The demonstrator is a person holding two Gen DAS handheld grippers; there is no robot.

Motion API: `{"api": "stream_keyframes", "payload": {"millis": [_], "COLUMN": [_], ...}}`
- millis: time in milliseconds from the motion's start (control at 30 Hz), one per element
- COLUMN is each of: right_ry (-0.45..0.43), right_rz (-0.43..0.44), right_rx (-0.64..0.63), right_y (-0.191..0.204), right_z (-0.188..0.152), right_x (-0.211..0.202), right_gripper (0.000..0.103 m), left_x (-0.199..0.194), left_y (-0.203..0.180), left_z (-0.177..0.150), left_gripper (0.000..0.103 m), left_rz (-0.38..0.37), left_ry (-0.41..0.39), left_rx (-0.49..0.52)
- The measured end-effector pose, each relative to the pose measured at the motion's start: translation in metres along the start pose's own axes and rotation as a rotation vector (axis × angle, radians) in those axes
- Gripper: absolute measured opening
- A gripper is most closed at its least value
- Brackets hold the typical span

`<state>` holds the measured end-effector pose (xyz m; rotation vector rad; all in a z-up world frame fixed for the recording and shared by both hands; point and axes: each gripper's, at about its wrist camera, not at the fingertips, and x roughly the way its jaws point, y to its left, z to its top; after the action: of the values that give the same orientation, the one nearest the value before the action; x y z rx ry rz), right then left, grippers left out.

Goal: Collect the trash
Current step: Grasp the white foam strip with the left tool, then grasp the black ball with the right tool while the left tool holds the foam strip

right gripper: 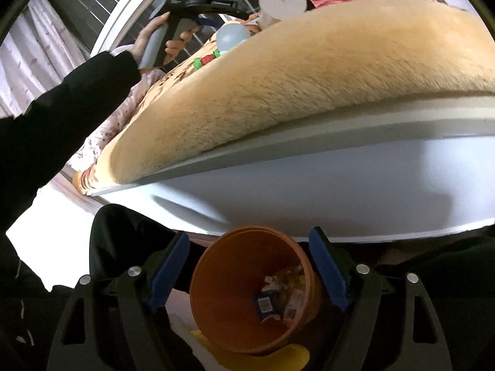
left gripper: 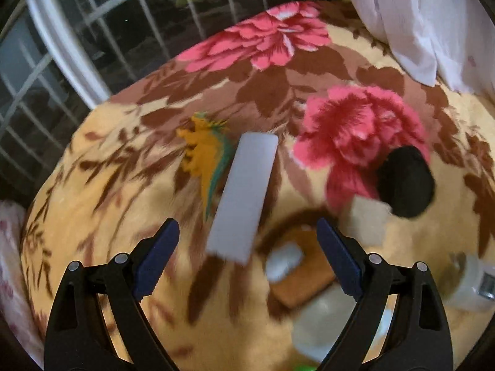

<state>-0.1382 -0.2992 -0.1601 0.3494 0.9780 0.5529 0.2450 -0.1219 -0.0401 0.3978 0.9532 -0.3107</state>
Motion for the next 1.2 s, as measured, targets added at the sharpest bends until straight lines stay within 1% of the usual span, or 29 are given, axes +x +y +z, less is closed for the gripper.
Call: {"api": "stream_keyframes", "payload": {"millis": [67,133,200,267,300,367,400,433,467,500,533,567,600,700,800,833,867,900,967,1033,1067,1100,1133,1167,1200], "right_ry": [0.003,0.011,0.015,0.014,0.014,0.014,0.015,0.014,0.015,0.015,0.015,0.015,0.012,-0.003,-0.041,-0.051,-0.074,-0.092,-0.149,-0.204,-0.237,-0.256,-0.265,-0.283,-0.284], "right_rz": [0.001,0.0,0.006,0.003,0.006,0.009,0.01,0.01,0.013,0.013,0.014,0.013,0.011,-0.002,-0.011,-0.012,-0.021,-0.023,-0.016,-0.005,-0.005,0.004,0.011,-0.008,-0.031], "right_rx": [0.0,-0.002,0.005,0.004,0.005,0.004,0.003,0.002,0.002,0.003,0.003,0.003,0.002,0.002,0.008,0.006,-0.01,-0.021,-0.045,-0.063,-0.073,-0.08,-0.088,-0.111,-0.128], "right_y": [0.0,0.002,-0.001,-0.005,-0.007,-0.007,-0.007,-0.007,-0.007,-0.007,-0.008,-0.007,-0.007,-0.004,-0.001,0.0,0.002,0.003,0.004,0.005,0.004,0.003,0.001,-0.001,-0.001], "right_z": [0.0,0.001,0.002,0.004,0.004,0.004,0.004,0.005,0.005,0.005,0.005,0.005,0.005,0.006,0.011,0.014,0.023,0.03,0.055,0.082,0.103,0.122,0.136,0.162,0.181], "right_x": [0.0,0.004,0.002,0.001,-0.001,-0.001,-0.001,-0.001,-0.001,-0.002,-0.002,-0.002,-0.003,-0.005,-0.017,-0.021,-0.03,-0.037,-0.058,-0.076,-0.086,-0.092,-0.095,-0.095,-0.09], "right_gripper": [0.078,0.078,0.078,0.078,0.078,0.078,0.078,0.078,0.078,0.078,0.078,0.078,0.078,0.077,0.075,0.075,0.074,0.074,0.074,0.074,0.075,0.078,0.078,0.081,0.083], "left_x": [0.014,0.028,0.038,0.049,0.054,0.061,0.064,0.068,0.068,0.065,0.062,0.058,0.054,0.045,0.026,0.013,0.005,-0.01,-0.032,-0.063,-0.079,-0.094,-0.104,-0.114,-0.124], "left_y": [0.0,0.001,0.0,-0.001,0.0,0.007,0.011,0.017,0.018,0.017,0.015,0.014,0.015,0.022,0.028,0.029,0.029,0.032,0.033,0.032,0.028,0.025,0.023,0.021,0.018], "left_z": [0.01,0.015,0.018,0.019,0.02,0.021,0.022,0.021,0.02,0.019,0.018,0.018,0.018,0.017,0.009,0.003,0.001,-0.007,-0.018,-0.037,-0.047,-0.059,-0.068,-0.079,-0.092], "left_gripper": [0.088,0.088,0.088,0.088,0.088,0.088,0.085,0.082,0.076,0.064,0.056,0.045,0.038,0.031,0.029,0.028,0.023,0.022,0.02,0.02,0.02,0.02,0.02,0.02,0.02], "left_rz": [0.003,-0.024,-0.035,-0.028,-0.026,-0.058,-0.072,-0.109,-0.119,-0.133,-0.148,-0.161,-0.172,-0.192,-0.192,-0.189,-0.188,-0.216,-0.224,-0.234,-0.215,-0.214,-0.216,-0.219,-0.228], "left_ry": [0.007,0.029,0.044,0.064,0.072,0.07,0.071,0.078,0.072,0.057,0.051,0.046,0.045,0.042,0.02,-0.001,-0.012,-0.031,-0.062,-0.115,-0.141,-0.162,-0.177,-0.189,-0.199], "left_rx": [0.017,0.022,0.03,0.038,0.035,-0.012,-0.044,-0.093,-0.109,-0.109,-0.106,-0.112,-0.131,-0.192,-0.242,-0.256,-0.264,-0.285,-0.31,-0.319,-0.309,-0.301,-0.303,-0.308,-0.312]}}
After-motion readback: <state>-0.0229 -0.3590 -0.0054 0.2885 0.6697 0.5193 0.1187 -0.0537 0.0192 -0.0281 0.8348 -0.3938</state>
